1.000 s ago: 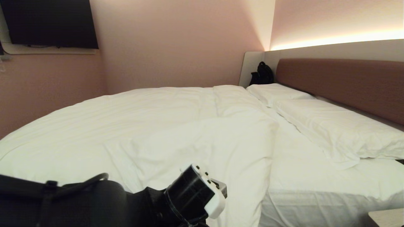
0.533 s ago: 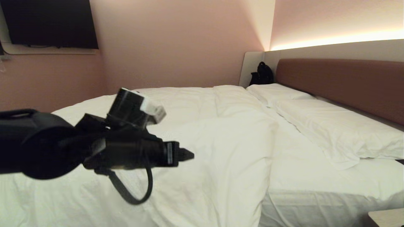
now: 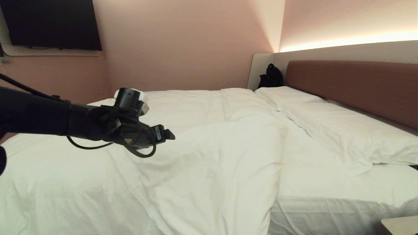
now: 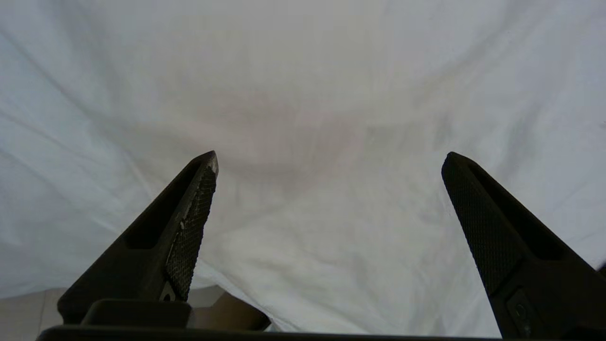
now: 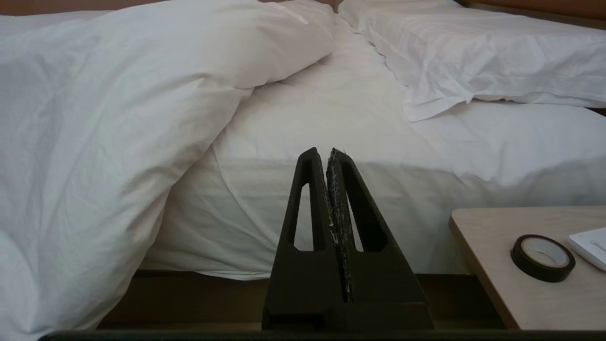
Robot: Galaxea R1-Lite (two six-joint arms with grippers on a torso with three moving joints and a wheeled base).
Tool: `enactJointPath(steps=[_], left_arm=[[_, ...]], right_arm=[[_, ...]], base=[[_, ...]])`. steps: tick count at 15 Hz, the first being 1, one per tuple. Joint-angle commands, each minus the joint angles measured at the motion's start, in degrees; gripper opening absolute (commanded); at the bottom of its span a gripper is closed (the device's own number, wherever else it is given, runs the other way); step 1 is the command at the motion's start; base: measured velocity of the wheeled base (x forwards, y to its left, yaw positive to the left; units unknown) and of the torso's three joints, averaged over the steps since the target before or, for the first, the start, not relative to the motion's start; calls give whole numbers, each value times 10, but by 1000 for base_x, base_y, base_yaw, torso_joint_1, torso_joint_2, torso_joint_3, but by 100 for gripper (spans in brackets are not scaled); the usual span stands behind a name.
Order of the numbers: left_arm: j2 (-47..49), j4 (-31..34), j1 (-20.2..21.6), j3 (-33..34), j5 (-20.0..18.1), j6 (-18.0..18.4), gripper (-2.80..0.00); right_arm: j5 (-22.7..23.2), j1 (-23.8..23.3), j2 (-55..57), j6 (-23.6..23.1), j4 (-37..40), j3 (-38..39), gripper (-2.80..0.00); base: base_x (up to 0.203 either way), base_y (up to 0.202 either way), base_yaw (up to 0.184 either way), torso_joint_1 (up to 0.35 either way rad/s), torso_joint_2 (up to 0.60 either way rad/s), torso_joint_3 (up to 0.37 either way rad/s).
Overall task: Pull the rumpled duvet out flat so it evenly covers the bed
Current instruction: Flatten the corners of the folded blanket
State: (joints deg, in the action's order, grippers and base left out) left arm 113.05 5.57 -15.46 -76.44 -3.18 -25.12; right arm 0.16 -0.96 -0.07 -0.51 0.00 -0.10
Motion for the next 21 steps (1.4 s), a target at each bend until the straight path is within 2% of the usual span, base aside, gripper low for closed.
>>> enactJointPath(steps=[1,6,10,17,18,21], left_arm=[[38,1,9,-13,0,-2,-280],[74,1,19,-48,1,-3,-280],[107,1,38,-80,3,-23,-280],[142,8,60,-106,0,-19,-280],[146,9,63,-109,0,-17,0],[165,9,78,-127,-1,-6,0]], right_arm=[[0,0,1,0,0,0,-280],[0,0,1,0,0,0,-280],[0,0,1,0,0,0,-280],[0,0,1,0,0,0,-280],[0,0,1,0,0,0,-280],[0,0,1,0,0,0,-280]], base=[[0,0,0,0,0,0],[0,0,0,0,0,0],[0,0,0,0,0,0],[0,0,0,0,0,0],[0,0,0,0,0,0],[0,0,0,0,0,0]])
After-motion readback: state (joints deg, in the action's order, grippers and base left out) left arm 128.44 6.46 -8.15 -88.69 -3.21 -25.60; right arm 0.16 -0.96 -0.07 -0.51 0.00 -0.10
